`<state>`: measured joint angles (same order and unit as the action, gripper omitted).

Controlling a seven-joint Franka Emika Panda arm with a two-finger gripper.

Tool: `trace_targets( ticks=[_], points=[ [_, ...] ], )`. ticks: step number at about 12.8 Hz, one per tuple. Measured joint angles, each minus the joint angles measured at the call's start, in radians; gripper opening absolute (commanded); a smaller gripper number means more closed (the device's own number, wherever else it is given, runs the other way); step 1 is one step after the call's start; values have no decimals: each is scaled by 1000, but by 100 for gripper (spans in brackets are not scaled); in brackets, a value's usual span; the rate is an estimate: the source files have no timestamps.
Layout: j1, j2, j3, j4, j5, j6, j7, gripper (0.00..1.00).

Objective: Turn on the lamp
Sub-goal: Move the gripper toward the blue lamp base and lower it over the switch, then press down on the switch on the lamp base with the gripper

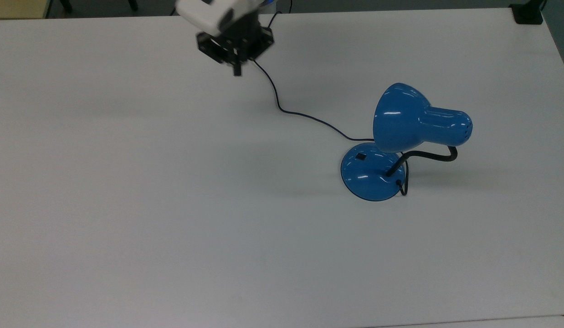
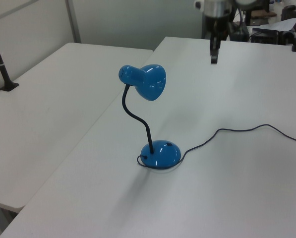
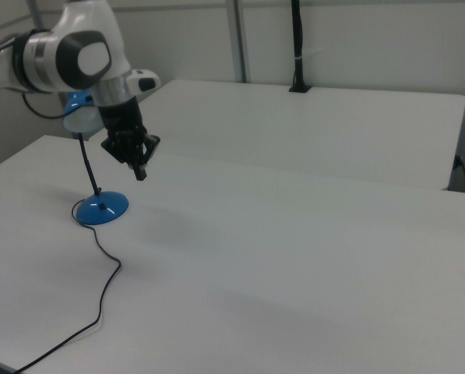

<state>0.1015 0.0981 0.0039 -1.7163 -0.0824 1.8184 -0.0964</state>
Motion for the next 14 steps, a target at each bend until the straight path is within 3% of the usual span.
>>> trace_targets(
  ticks=[3,5,8,14],
  points=[
    [103,93,6,-35,-2,163,-1,0],
    [131,130,25,-80,-3,280,-56,0],
    [136,173,82,-129,-3,436,-93,0],
    [134,299,178,-132,-3,702,-98,0]
  ],
)
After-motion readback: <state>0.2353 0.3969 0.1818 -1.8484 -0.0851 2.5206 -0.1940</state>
